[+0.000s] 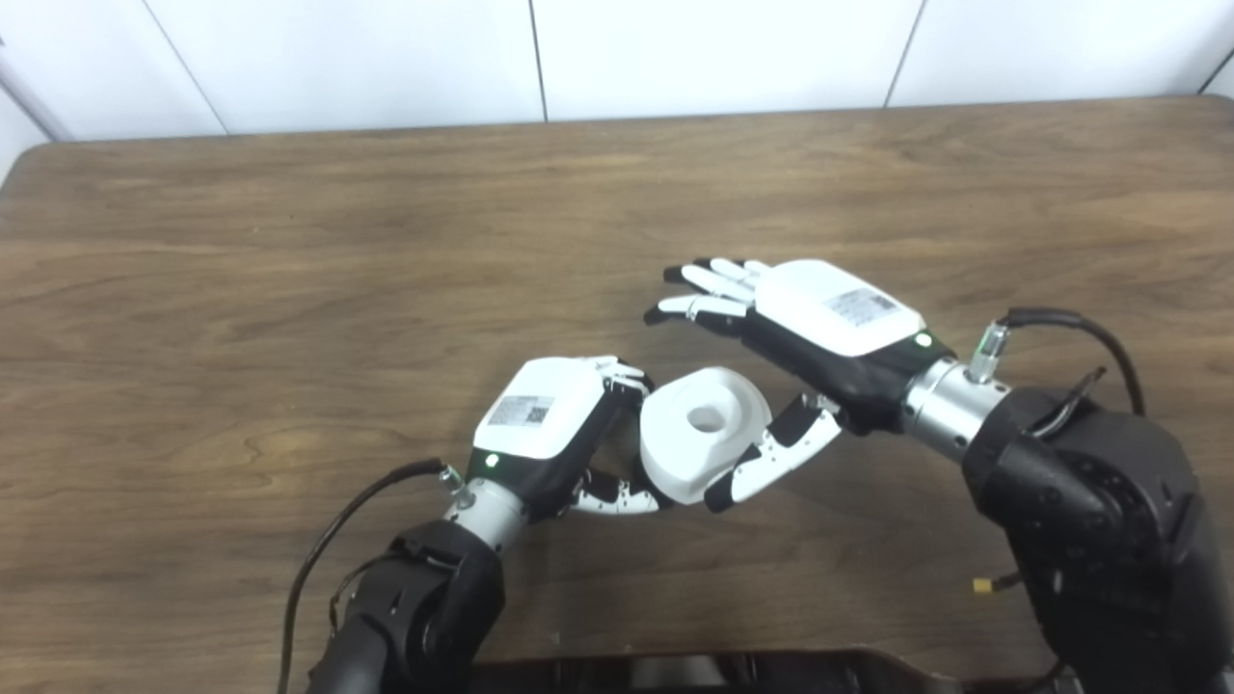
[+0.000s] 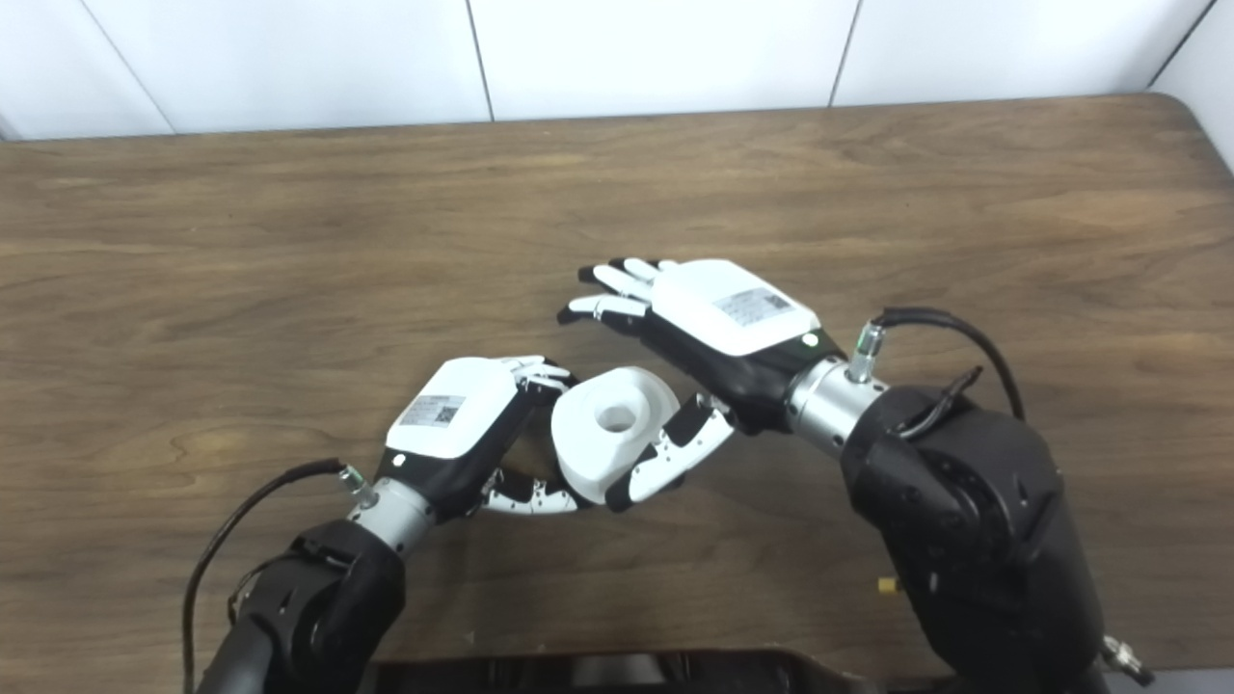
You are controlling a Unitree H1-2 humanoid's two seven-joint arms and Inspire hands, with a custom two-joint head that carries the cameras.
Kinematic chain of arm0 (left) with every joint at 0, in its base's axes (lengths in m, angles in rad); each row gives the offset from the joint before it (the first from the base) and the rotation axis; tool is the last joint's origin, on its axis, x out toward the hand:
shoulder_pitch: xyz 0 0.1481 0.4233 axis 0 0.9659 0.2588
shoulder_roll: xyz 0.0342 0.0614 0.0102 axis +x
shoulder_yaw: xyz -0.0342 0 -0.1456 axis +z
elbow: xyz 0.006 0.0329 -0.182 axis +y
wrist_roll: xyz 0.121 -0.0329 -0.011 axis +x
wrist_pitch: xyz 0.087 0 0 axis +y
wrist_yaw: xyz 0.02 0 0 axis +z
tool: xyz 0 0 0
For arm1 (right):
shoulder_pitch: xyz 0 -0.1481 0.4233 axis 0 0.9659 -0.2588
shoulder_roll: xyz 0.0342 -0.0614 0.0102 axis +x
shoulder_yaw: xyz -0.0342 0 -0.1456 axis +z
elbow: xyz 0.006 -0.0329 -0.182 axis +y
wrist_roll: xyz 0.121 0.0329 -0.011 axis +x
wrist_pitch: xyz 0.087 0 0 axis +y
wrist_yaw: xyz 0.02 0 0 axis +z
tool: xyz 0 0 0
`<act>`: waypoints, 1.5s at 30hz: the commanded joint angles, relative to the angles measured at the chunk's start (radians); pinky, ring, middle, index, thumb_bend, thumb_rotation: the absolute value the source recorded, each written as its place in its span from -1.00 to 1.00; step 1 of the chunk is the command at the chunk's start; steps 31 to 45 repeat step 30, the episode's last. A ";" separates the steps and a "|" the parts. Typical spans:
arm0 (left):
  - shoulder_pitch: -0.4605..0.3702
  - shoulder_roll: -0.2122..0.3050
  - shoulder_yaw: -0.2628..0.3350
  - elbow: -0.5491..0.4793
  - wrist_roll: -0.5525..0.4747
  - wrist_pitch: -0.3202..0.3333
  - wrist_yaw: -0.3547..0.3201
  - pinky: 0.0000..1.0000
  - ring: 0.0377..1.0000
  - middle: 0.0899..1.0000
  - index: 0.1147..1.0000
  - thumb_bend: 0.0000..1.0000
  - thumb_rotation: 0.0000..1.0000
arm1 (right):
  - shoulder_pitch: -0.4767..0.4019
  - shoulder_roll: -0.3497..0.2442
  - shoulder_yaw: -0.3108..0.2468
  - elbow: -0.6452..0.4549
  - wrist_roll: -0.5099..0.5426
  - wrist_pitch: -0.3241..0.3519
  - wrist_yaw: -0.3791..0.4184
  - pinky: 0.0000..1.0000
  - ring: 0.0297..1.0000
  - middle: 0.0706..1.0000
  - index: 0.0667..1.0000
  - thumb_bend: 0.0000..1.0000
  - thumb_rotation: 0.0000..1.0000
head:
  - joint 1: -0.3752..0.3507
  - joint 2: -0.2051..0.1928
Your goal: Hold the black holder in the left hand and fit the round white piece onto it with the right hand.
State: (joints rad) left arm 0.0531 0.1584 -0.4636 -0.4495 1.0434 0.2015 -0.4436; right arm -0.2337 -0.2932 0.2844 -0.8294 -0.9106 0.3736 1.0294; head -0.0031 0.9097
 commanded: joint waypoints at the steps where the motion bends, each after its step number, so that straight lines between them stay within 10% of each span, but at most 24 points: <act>1: 0.013 0.004 -0.009 0.025 -0.014 0.002 -0.035 0.67 0.72 0.54 -0.16 0.03 -0.89 | -0.046 0.004 -0.019 -0.034 -0.008 0.014 0.021 1.00 1.00 0.99 0.77 1.00 -0.11 | -0.001 -0.001; 45: 0.000 0.019 0.049 -0.026 -0.012 0.070 -0.154 0.59 0.71 0.55 -0.14 0.04 -0.85 | -0.130 -0.016 -0.066 0.002 -0.022 0.032 0.118 1.00 1.00 1.00 0.92 1.00 -0.04 | 0.021 -0.010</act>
